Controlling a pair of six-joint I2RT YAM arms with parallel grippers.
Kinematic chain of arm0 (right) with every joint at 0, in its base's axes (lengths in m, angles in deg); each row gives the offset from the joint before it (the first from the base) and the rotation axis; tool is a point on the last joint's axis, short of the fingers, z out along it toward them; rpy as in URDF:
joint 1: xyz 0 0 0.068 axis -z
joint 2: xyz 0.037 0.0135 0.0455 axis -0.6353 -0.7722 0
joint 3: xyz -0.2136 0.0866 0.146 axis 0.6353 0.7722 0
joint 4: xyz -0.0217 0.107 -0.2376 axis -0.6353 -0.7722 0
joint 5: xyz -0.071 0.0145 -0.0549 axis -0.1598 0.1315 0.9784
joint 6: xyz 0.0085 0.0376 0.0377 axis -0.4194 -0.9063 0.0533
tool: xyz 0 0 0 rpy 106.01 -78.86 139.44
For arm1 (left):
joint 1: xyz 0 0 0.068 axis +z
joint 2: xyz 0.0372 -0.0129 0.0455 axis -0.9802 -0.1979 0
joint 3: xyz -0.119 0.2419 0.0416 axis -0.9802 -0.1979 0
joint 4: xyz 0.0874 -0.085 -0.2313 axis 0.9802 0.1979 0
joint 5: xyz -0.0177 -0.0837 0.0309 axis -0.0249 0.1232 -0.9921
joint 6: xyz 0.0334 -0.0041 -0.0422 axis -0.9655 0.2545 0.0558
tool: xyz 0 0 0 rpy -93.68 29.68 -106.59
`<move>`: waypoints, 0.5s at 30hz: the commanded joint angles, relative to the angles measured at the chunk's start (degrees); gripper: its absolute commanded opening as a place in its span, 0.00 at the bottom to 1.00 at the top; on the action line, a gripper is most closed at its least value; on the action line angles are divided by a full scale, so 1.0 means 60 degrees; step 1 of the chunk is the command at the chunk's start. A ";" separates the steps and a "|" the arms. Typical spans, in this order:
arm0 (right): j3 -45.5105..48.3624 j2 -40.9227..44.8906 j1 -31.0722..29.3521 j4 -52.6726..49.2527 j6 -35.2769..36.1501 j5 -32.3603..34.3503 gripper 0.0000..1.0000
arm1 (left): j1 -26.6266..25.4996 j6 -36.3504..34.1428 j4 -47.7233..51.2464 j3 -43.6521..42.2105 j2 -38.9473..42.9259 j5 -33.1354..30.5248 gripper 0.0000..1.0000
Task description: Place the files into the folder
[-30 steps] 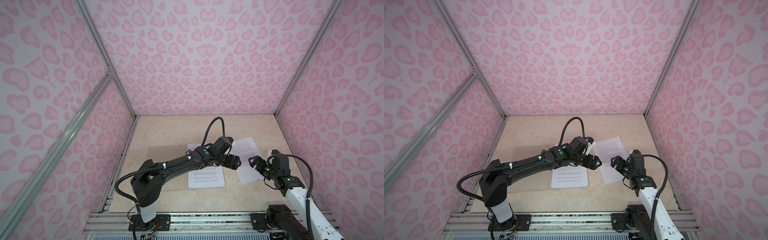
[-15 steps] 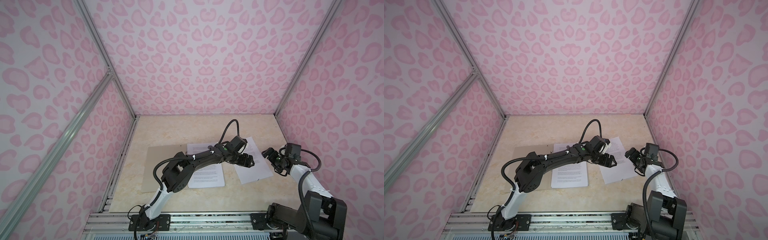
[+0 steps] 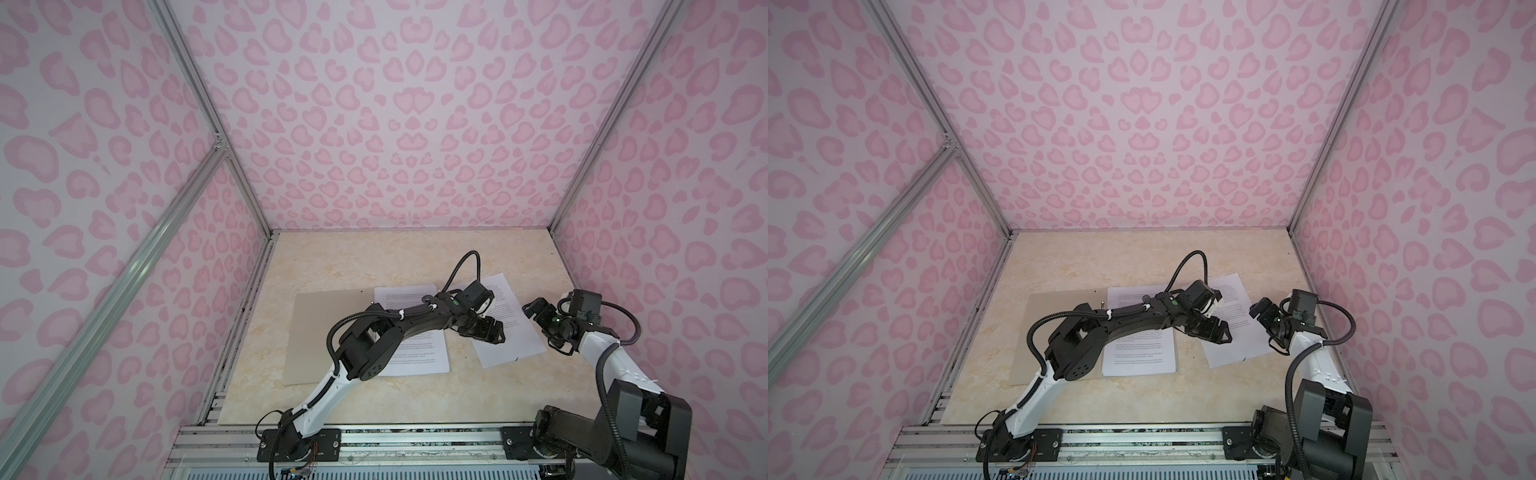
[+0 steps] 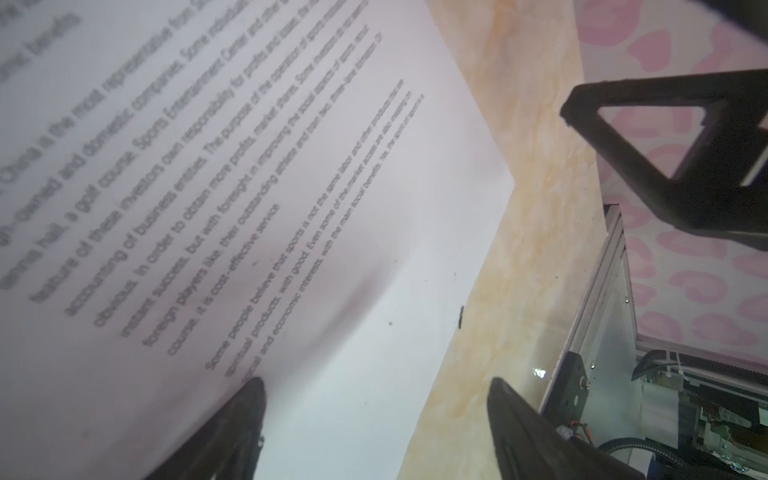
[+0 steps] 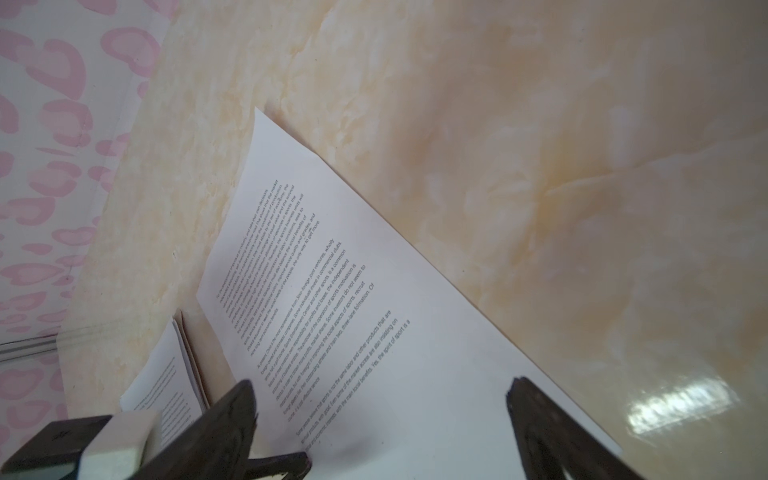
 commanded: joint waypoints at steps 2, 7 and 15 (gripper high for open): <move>0.0150 0.0040 -0.0041 0.0558 -0.0006 0.0097 0.96 | 0.0120 -0.0211 0.0329 -0.0192 -0.0105 -0.0099 0.85; -0.0125 -0.0509 -0.0178 0.0689 0.0066 0.0150 0.97 | 0.0454 -0.0599 0.0703 -0.0590 0.0114 -0.0519 0.85; -0.1621 -0.2332 -0.1002 0.1185 0.0249 0.0421 0.97 | 0.0911 -0.1647 0.1827 -0.0993 0.0479 -0.1347 0.85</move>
